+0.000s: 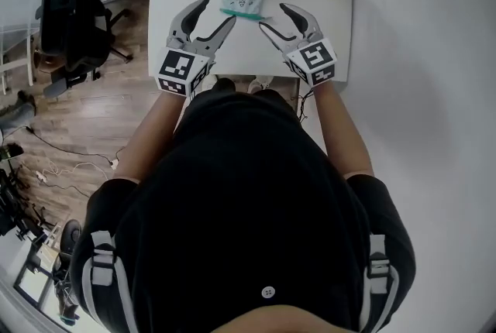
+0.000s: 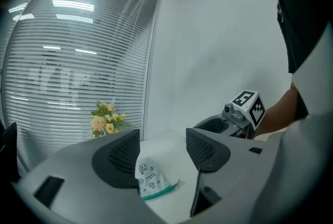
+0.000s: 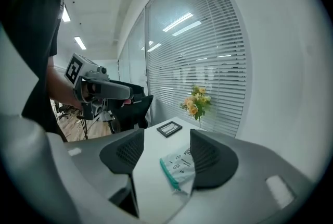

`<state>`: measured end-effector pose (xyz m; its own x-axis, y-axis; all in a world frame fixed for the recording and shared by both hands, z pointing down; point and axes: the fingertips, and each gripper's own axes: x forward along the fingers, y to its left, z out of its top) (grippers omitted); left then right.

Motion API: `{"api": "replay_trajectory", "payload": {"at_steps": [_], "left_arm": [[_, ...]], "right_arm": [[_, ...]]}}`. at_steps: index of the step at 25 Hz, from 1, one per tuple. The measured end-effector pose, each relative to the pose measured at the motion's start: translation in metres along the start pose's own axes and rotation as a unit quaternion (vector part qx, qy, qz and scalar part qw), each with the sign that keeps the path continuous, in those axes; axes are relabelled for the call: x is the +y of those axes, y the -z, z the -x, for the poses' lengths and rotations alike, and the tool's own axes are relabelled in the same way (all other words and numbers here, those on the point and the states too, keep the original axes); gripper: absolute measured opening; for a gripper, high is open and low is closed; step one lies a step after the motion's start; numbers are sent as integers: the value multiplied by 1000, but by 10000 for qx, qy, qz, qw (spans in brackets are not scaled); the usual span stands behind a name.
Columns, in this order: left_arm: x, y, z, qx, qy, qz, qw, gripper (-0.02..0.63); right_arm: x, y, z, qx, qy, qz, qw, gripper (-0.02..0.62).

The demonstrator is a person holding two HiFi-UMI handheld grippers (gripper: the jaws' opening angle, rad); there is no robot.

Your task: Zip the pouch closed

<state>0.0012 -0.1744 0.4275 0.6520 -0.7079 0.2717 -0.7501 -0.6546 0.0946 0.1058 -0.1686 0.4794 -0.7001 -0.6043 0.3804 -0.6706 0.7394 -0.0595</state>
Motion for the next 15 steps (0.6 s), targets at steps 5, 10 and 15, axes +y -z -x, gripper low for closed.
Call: {"api": "replay_trajectory", "payload": {"at_steps": [5,10,15], "left_arm": [[-2,17,-19,222,-326,280,9988,282],[-5,45,-39,536,-658,521,9950,282],[-14,85,-59,1036,-823,643,9891,279]], "right_arm": [[-19,26,-10,324,-456,205,9982,287],[-36,60,-19,700,-864,386,9930,287],[-46,91,-34,1007,-1287,352,9859,255]]}}
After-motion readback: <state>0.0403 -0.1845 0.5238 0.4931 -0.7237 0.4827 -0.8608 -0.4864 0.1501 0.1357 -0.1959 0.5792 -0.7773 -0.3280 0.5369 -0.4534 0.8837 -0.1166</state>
